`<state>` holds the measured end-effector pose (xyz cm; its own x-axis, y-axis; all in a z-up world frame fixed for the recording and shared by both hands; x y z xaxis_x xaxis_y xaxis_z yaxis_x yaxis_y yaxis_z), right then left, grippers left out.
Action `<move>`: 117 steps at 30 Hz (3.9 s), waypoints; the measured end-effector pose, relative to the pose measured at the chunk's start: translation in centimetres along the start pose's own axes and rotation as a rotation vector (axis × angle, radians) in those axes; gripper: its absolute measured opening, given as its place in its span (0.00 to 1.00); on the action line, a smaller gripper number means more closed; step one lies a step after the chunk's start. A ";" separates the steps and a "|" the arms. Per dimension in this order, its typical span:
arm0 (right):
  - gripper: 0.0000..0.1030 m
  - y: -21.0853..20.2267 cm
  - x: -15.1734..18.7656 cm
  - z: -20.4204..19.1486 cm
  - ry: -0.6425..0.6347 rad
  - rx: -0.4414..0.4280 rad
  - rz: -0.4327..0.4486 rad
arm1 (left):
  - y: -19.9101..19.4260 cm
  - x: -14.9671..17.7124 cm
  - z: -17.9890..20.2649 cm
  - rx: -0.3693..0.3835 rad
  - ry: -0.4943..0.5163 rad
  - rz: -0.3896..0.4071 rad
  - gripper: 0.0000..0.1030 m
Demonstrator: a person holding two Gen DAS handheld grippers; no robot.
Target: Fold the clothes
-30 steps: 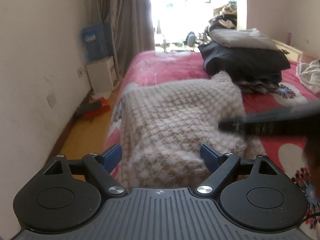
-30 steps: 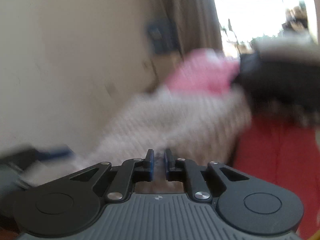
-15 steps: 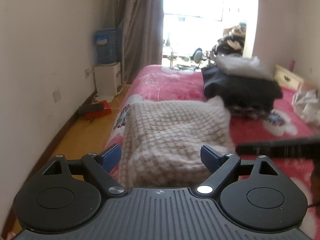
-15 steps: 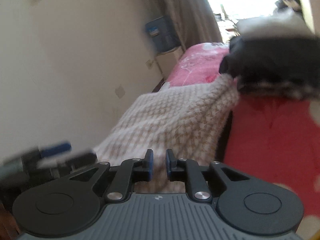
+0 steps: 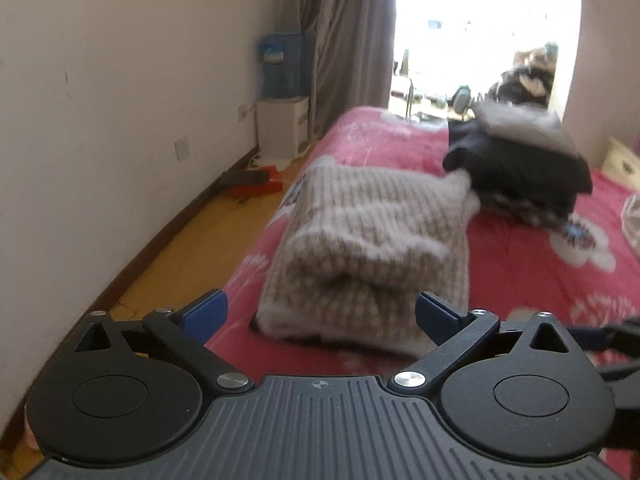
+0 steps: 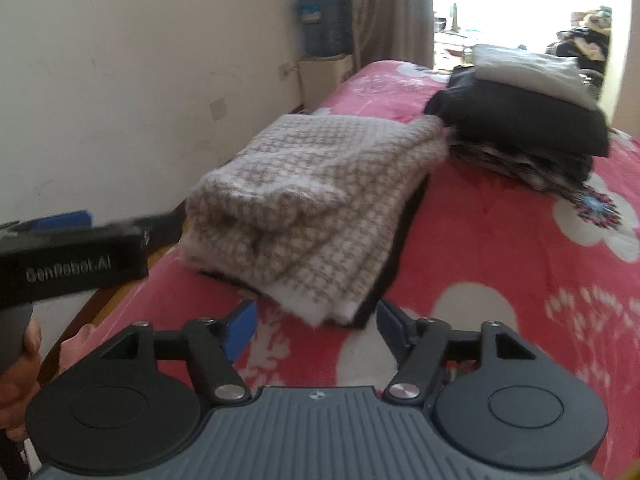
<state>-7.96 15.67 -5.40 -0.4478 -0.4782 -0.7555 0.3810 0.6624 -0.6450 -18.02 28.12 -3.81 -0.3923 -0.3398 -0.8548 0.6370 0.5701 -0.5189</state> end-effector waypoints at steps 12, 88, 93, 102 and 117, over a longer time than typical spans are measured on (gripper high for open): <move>0.92 -1.8 1.2 1.0 0.039 0.099 0.006 | -0.9 1.5 1.3 -0.107 -0.004 -0.087 0.99; 0.96 -2.5 1.4 0.6 -0.008 0.143 0.004 | 0.1 3.2 0.2 -0.185 -0.003 -0.144 0.99; 0.96 -2.4 1.4 0.6 -0.009 0.141 0.001 | 0.1 3.3 0.2 -0.188 -0.003 -0.144 0.99; 0.96 -2.3 1.5 0.3 -0.011 0.143 -0.003 | 0.2 3.3 0.0 -0.188 -0.003 -0.142 0.99; 0.96 -2.3 1.6 0.2 -0.004 0.142 -0.001 | 0.1 3.5 0.0 -0.186 -0.003 -0.152 0.99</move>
<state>-9.36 13.24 -5.15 -0.4447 -0.4812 -0.7555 0.4916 0.5739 -0.6549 -19.32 26.97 -6.90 -0.4719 -0.4346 -0.7671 0.4372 0.6402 -0.6317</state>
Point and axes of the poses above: each gripper's, at about its wrist camera, not at the fingertips, and y roughly the way its jaws point, z to its right, x to its underside, the point moved 3 cm from there along y, roughly the way its jaws point, and after that the axes turned 7 degrees about z, right-handed, at the moved point
